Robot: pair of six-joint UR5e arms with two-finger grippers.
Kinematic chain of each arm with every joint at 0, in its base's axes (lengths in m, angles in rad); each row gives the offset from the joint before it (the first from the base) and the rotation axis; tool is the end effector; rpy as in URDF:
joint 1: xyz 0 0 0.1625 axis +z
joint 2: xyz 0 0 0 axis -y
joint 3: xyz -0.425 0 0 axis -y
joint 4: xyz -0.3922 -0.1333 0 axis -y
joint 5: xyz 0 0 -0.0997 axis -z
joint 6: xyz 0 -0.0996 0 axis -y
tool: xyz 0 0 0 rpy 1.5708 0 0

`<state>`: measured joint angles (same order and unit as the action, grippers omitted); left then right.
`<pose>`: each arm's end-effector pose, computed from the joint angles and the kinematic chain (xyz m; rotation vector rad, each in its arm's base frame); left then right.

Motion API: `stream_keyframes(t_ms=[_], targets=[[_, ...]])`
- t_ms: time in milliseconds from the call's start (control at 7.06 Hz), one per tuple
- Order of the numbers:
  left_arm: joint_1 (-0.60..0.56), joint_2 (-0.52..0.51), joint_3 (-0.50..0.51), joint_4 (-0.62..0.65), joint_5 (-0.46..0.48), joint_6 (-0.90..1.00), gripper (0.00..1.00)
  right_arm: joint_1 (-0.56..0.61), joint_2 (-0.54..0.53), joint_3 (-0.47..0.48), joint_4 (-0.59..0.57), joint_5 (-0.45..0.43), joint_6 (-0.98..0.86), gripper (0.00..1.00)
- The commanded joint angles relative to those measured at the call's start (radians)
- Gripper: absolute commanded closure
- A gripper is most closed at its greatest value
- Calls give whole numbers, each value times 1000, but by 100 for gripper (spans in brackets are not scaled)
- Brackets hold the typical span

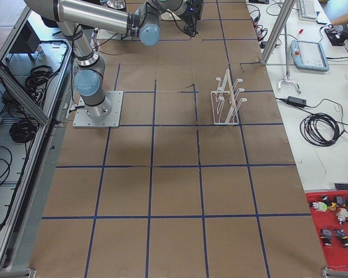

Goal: Transfer IKEA cup to right arm and place on rack

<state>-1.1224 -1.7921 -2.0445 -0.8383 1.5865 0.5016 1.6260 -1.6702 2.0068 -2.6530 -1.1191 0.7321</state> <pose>0.0971 -0.5058 0.2302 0.0823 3.1091 -0.0407 0.2020 -0.4516 0.4577 0.5874 2.3115 -0.6486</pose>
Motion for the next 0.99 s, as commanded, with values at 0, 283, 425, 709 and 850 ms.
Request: stream_keyframes(t_ms=[0,283,425,709,850], targets=[[7,2,4,-2,1,5,100,3,1,84,-269,42,307,0],[4,22,18,-7,-3,-3,100,5,6,194,-538,44,545,0],[-6,42,53,-48,-6,-8,100,5,9,235,-656,44,600,0],[-22,91,198,-309,-8,-12,100,5,13,306,-719,21,595,0],[-64,117,299,-446,-8,-23,100,5,6,312,-729,21,593,0]])
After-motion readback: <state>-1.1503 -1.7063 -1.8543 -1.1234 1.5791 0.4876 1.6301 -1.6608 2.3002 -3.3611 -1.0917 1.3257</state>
